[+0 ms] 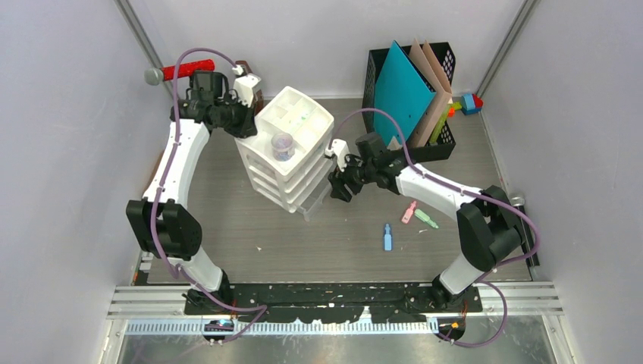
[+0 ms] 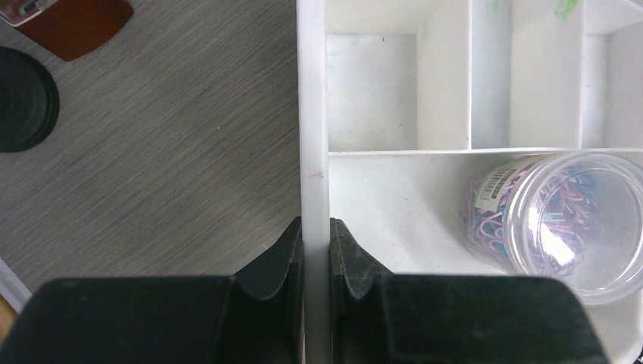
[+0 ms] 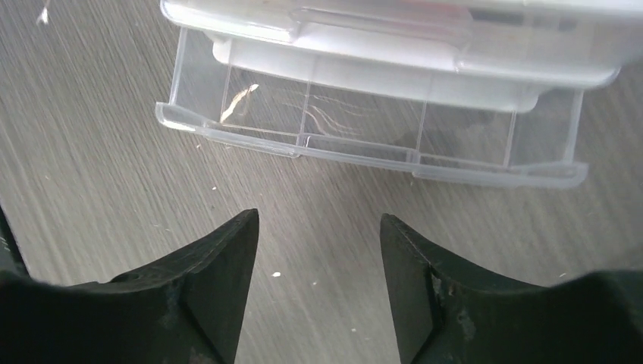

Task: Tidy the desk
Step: Open the drawer in the storage box.

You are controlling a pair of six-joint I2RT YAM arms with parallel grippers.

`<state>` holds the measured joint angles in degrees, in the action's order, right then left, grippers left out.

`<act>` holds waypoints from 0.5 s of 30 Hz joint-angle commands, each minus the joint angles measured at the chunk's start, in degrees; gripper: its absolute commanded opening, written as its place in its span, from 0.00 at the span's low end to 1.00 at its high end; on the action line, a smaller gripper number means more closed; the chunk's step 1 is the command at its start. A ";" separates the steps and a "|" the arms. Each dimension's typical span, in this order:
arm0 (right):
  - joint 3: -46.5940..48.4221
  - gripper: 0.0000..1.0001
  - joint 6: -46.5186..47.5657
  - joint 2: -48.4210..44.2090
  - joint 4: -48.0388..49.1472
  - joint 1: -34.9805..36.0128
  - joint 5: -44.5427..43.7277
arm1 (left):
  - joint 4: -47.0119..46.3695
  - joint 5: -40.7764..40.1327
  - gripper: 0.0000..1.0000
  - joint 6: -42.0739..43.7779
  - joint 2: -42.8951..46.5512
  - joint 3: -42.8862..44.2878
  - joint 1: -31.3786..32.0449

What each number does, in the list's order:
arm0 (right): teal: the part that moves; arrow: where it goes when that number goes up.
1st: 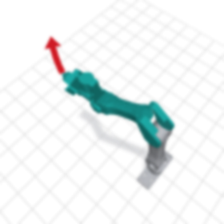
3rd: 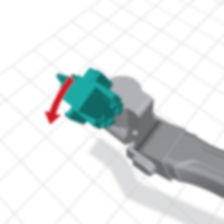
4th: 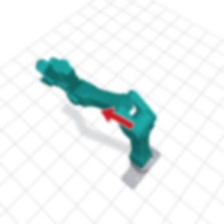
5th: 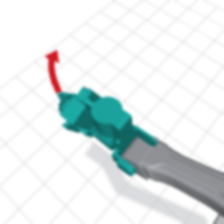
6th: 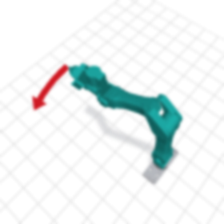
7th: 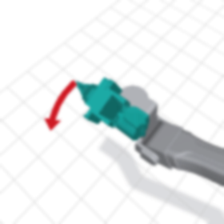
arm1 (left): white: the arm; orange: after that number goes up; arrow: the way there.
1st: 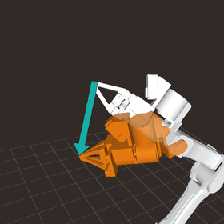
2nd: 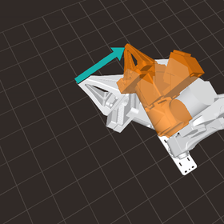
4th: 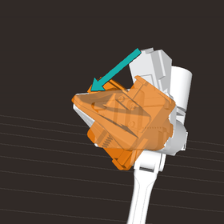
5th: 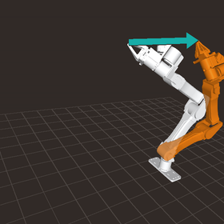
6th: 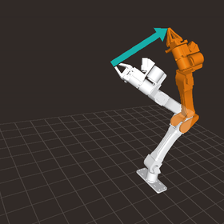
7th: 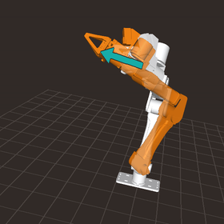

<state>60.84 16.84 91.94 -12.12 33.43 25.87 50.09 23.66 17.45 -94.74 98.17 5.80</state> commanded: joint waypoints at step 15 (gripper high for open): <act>14.32 0.76 39.22 7.84 -16.28 7.85 -12.29 | 4.25 0.23 0.00 2.57 -4.78 2.98 0.00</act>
<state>71.53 48.99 98.04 -26.33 39.94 17.61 51.31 23.94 18.57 -96.62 100.53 5.74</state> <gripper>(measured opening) 0.762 0.144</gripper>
